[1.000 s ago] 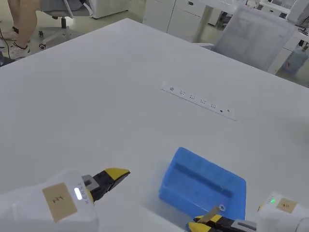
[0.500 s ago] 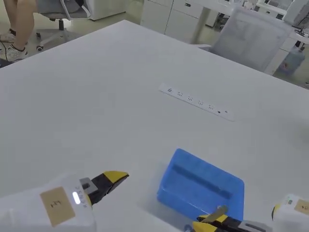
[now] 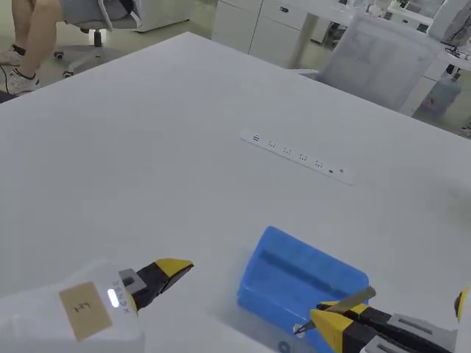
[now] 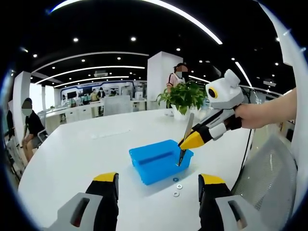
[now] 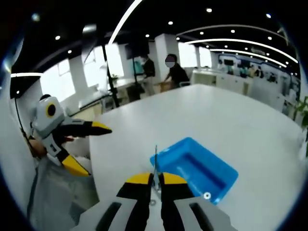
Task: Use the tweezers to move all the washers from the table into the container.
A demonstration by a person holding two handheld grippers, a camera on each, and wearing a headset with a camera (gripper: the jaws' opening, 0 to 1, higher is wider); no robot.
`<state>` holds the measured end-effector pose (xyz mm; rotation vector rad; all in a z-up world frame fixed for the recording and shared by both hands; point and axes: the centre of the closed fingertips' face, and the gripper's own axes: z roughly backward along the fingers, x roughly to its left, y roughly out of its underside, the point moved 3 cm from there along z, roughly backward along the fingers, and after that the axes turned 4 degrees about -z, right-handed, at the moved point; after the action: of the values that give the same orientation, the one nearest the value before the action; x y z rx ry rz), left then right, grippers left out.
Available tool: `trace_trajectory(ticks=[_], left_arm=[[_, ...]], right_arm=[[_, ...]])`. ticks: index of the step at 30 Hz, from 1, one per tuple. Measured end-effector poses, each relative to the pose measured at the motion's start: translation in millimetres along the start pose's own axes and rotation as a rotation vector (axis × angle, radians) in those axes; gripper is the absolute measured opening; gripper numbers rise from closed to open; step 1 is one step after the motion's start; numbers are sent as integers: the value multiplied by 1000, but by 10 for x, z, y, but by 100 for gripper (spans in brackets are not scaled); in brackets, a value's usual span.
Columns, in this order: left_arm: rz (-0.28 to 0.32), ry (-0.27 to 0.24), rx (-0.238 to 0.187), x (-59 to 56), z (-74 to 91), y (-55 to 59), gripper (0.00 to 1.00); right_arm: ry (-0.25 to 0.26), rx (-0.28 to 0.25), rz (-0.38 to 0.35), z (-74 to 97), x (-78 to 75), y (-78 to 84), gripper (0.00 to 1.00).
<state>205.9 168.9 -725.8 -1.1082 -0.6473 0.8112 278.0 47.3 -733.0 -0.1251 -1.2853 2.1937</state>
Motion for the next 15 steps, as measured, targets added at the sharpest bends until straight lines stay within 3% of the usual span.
trace_trajectory(ticks=[7,15], left_arm=[[-2,-7,-3,12,6,-2,67],[-5,-7,-1,10,7,3,67]], right_arm=[[31,-39,-36,64,-167,-90,3],[110,-59,-94,20,-430,-116,3]])
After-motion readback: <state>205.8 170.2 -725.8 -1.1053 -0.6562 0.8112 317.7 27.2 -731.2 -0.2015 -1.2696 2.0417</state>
